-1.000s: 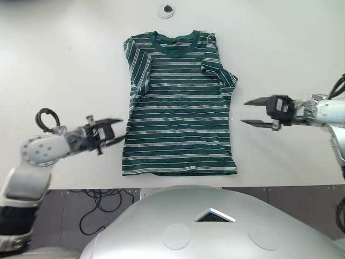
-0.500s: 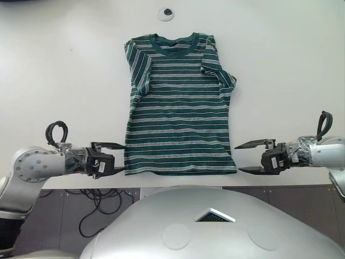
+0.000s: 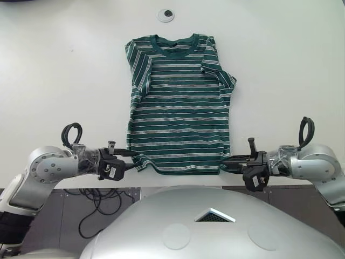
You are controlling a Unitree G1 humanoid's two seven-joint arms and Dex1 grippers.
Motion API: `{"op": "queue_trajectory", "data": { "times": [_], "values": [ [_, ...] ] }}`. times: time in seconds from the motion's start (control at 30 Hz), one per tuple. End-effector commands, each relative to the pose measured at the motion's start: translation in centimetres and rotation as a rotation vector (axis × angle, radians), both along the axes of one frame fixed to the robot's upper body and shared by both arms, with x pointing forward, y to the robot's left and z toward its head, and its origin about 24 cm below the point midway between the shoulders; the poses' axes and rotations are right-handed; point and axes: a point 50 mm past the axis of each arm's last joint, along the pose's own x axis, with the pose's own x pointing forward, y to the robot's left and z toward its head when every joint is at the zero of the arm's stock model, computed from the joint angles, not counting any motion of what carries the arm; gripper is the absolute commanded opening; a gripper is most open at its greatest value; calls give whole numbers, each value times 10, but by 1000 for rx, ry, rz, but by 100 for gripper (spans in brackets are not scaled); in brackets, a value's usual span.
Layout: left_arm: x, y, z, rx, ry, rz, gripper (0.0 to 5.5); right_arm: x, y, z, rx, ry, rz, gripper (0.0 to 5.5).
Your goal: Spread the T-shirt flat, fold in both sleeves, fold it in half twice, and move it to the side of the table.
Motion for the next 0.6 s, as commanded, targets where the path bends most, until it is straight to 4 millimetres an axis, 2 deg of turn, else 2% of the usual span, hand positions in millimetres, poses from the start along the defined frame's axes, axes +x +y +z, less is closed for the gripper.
{"op": "queue_trajectory", "data": {
  "times": [0.03,0.23,0.33,0.43,0.47,0.53,0.6],
  "values": [
    [1,3,-1,24,56,11,86,12,-2,5,18,69,-121,2],
    [4,8,5,19,132,56,3,12,-16,9,18,207,-212,0],
    [6,11,18,-35,279,144,3,3,-20,15,0,363,-212,0],
    [26,10,30,-134,277,235,3,4,-13,36,52,438,-240,0],
    [36,10,35,-183,244,281,3,14,-8,45,106,436,-276,0],
    [54,9,45,-289,198,374,3,46,1,61,236,407,-374,0],
    [64,8,53,-380,182,445,3,83,2,72,335,394,-468,0]
  ]
}}
